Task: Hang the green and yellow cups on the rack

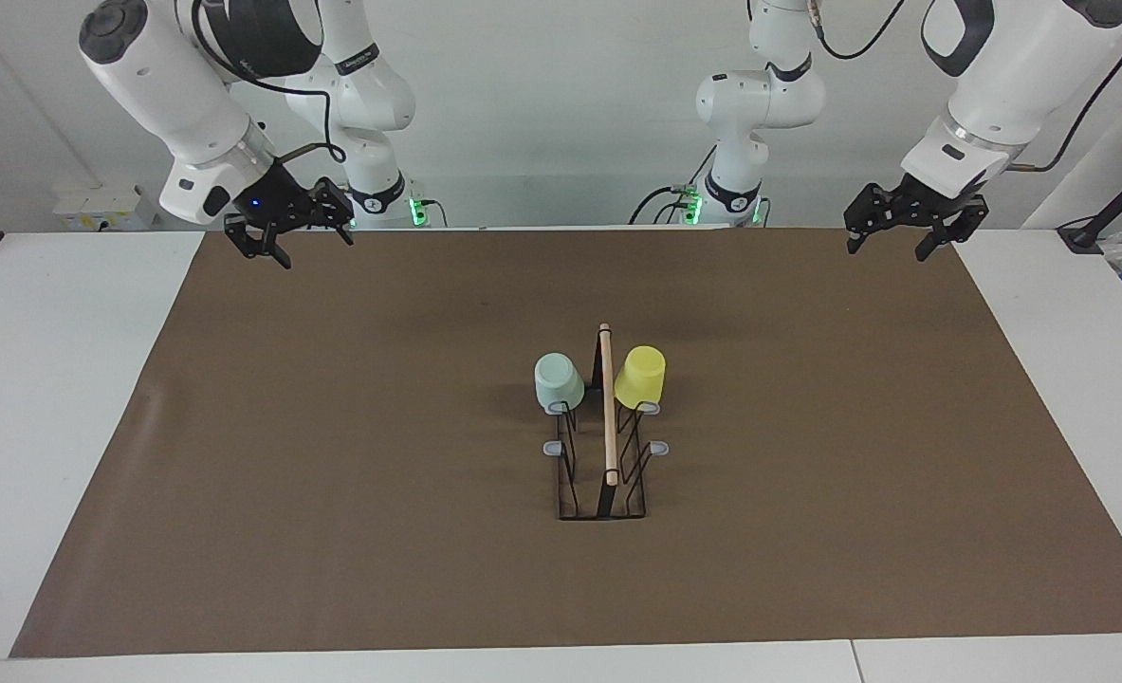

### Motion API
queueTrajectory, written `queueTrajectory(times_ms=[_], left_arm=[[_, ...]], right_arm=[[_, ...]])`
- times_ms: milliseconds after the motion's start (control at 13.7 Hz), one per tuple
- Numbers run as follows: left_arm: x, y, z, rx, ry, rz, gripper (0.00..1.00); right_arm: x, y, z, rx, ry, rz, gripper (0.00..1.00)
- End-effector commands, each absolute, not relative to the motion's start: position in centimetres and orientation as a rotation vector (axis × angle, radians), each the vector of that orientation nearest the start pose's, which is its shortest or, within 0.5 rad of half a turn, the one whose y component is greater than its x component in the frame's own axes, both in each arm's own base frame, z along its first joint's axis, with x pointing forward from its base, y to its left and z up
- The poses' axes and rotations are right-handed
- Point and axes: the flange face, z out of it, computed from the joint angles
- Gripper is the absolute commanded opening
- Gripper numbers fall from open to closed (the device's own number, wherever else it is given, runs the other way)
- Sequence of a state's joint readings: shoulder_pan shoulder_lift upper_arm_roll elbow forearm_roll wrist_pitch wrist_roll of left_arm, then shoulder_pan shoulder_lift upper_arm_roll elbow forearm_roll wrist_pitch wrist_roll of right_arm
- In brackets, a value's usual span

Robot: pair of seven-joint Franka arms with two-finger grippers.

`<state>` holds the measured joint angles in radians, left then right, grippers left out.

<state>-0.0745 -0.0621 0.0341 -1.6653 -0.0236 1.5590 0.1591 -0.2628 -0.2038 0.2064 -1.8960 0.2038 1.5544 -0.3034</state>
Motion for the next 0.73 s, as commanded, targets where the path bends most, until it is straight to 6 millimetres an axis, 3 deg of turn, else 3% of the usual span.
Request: queueTrajectory(times_ms=[0, 218, 655], left_arm=[[53.2, -2.3, 62.7, -3.130, 0.325, 0.021, 1.00], [53.6, -2.2, 62.8, -3.128, 0.323, 0.019, 1.00], [54.3, -2.2, 62.9, -3.143, 0.322, 0.032, 1.00]], right_arm=[[45.3, -1.5, 60.0, -3.006, -0.325, 0.177, 1.00], [43.3, -1.9, 61.5, -3.009, -0.304, 0.215, 1.00], [44.0, -2.4, 62.0, -3.050, -0.312, 0.149, 1.00]])
